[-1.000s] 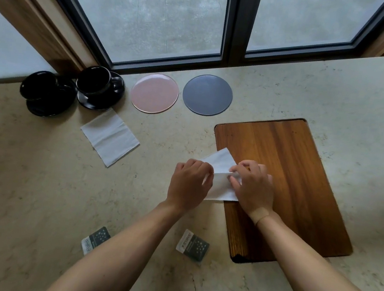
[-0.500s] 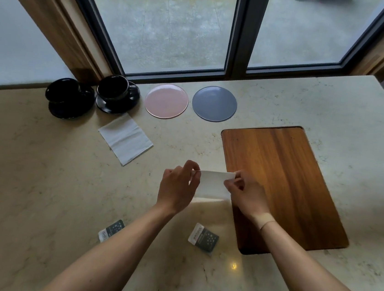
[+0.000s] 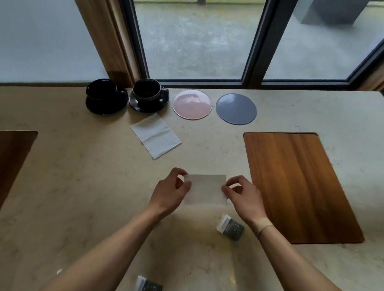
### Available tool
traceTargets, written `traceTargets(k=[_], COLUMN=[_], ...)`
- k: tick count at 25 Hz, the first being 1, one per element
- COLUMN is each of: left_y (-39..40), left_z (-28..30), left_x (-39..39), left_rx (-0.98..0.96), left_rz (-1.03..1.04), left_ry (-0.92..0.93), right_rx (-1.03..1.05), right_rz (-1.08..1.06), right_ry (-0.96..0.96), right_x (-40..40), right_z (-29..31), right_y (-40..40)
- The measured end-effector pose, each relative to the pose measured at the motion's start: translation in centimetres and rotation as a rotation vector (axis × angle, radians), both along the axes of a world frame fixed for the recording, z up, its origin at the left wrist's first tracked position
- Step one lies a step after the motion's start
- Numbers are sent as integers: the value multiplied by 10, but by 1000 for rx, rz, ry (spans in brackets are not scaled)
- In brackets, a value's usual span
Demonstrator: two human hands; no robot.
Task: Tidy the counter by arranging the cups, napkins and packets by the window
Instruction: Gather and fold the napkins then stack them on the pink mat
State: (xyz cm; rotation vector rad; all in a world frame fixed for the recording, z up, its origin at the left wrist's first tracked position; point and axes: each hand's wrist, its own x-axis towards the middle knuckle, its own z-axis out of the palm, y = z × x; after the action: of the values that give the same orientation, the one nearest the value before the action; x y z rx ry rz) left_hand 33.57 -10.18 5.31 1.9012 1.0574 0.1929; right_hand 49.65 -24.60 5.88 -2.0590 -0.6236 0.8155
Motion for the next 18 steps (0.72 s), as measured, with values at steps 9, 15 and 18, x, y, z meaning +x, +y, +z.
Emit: traceTargets(k=[9,15,18], left_y=[33,46,46], left_z=[9,6,3], left_x=[-115,-203,-236], left_rx=[-56,-11,-3], left_rz=[81,130,149], left_ry=[-3,51,65], right_rx=[-23,-60,-67], right_rz=[96,227,281], right_ry=[-16,8,-12], right_x=[-100,-178,-211], right_z=[7,0,-4], right_y=[47,72,77])
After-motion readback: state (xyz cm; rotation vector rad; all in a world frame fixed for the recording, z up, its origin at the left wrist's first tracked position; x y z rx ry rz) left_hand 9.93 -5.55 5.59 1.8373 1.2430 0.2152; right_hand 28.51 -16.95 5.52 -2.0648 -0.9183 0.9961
